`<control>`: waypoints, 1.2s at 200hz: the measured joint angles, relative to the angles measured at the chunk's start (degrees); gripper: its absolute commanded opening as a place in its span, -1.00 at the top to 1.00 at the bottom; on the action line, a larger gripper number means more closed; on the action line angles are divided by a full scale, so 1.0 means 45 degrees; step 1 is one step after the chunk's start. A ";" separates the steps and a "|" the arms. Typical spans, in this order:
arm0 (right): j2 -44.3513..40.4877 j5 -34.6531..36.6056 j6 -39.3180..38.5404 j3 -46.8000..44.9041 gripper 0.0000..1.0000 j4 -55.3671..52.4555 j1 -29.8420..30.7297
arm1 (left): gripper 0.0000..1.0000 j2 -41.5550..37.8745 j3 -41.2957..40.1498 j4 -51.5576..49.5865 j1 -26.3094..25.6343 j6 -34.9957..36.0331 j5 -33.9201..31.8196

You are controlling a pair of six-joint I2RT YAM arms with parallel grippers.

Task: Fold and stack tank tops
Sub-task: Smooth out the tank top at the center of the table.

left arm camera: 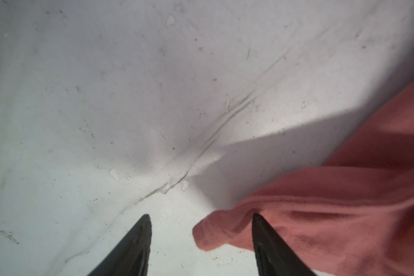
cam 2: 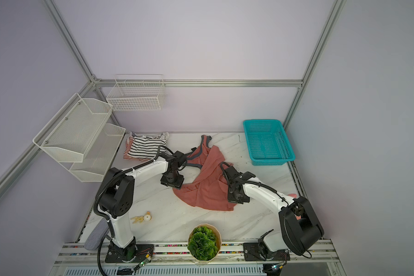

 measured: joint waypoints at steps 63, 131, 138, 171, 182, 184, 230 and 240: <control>-0.0651 -0.0248 0.0073 0.0525 -0.25 -0.0228 -0.0049 | -0.32 -0.0005 0.0005 -0.0024 0.0010 0.0097 -0.0117; 0.0180 -0.0636 -0.0510 0.1661 -0.32 0.0151 -0.0107 | -0.32 -0.0005 0.0005 -0.0019 0.0024 0.0121 -0.0155; 0.0350 -0.0597 -0.0573 0.1710 -0.35 0.0170 -0.0107 | -0.32 -0.0005 0.0005 -0.0015 0.0024 0.0121 -0.0155; 0.1175 -0.0330 -0.0889 0.1729 -0.42 0.0219 -0.0466 | -0.32 -0.0005 0.0005 -0.0015 0.0034 0.0136 -0.0155; 0.1370 -0.0209 -0.0962 0.1719 -0.50 0.0253 -0.0709 | -0.32 -0.0005 0.0005 -0.0015 0.0034 0.0180 -0.0155; 0.1379 -0.0194 -0.0967 0.1710 -0.52 0.0262 -0.0743 | -0.32 -0.0005 0.0005 -0.0015 0.0034 0.0185 -0.0155; 0.1083 -0.0393 -0.1103 0.0991 -0.63 0.0928 -0.1802 | -0.32 -0.0005 0.0005 -0.0019 0.0049 0.0413 -0.0155; 0.0913 -0.0690 -0.1112 0.0695 -0.61 0.1151 -0.2050 | -0.32 -0.0005 0.0005 -0.0019 0.0068 0.0413 -0.0155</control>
